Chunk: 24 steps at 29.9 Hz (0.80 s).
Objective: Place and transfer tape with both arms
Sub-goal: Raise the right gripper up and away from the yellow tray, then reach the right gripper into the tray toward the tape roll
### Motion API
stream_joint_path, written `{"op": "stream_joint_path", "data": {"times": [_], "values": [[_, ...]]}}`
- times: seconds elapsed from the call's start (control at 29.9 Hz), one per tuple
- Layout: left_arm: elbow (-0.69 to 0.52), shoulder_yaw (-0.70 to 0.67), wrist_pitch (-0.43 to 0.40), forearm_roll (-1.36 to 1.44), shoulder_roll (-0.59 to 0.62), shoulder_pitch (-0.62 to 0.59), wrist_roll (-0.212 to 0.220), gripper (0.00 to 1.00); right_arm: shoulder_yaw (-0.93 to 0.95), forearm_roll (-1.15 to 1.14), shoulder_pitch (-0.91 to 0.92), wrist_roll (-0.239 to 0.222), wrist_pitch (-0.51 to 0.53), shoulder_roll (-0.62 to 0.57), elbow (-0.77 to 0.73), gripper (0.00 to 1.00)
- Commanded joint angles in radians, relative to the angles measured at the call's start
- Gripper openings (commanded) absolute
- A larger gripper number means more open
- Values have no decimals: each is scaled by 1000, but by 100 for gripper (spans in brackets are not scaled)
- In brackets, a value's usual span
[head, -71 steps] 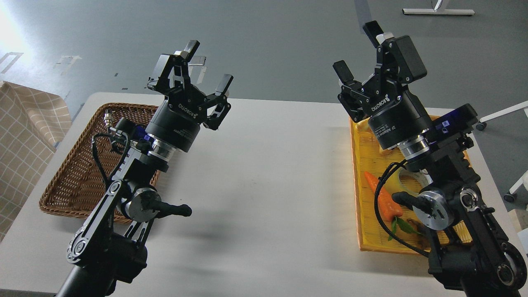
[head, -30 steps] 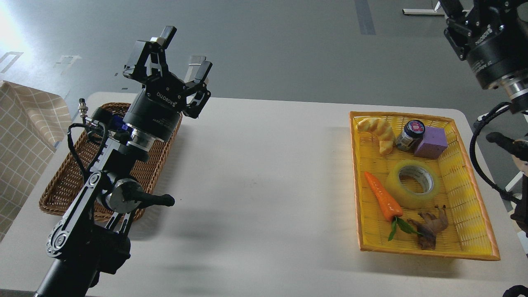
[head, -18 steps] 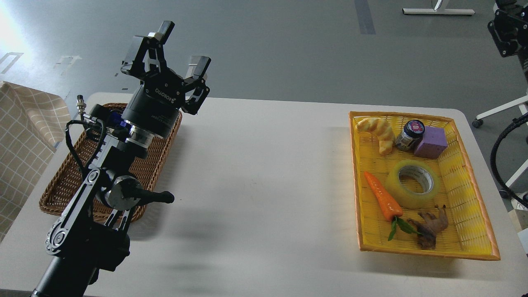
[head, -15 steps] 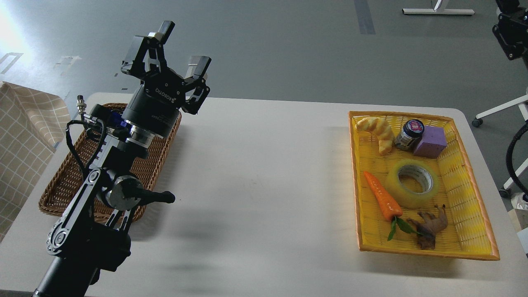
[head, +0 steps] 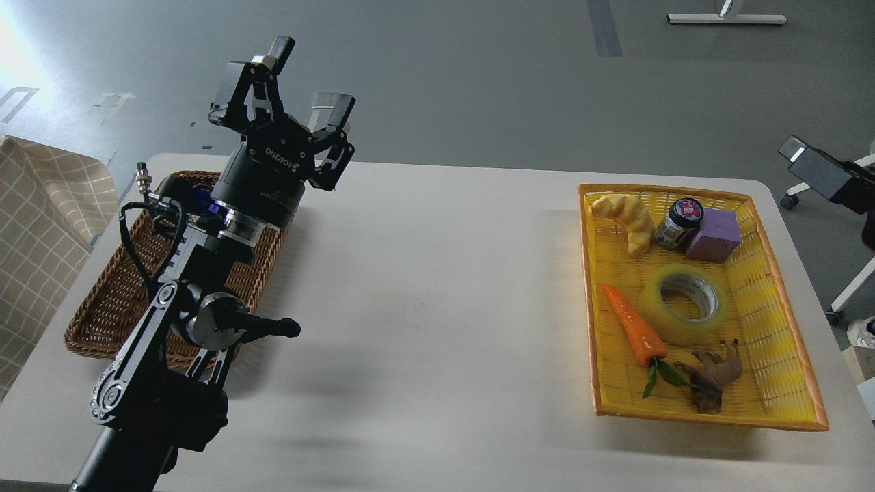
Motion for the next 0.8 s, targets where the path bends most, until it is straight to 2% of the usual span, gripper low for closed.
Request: {"op": "stream_joint_path", "data": {"times": [0.0, 0.2, 0.47, 0.64, 0.74, 0.77], "values": [[0, 1, 0, 21, -23, 8, 0, 98, -17, -95, -28, -5, 0, 6, -3, 99], [0, 1, 0, 28, -32, 3, 0, 98, -65, -96, -31, -5, 0, 14, -8, 98], [0, 1, -1, 28, -22, 9, 0, 98, -86, -105, -58, -11, 3, 127, -60, 99], [2, 3, -1, 28, -23, 8, 0, 98, -108, -110, -65, -49, 11, 146, -84, 100], [5, 3, -1, 28, -26, 11, 0, 98, -115, -110, -66, -58, 55, 165, -103, 100], [3, 3, -1, 28, -26, 12, 0, 98, -118, -111, -65, -76, 67, 185, -124, 100]]}}
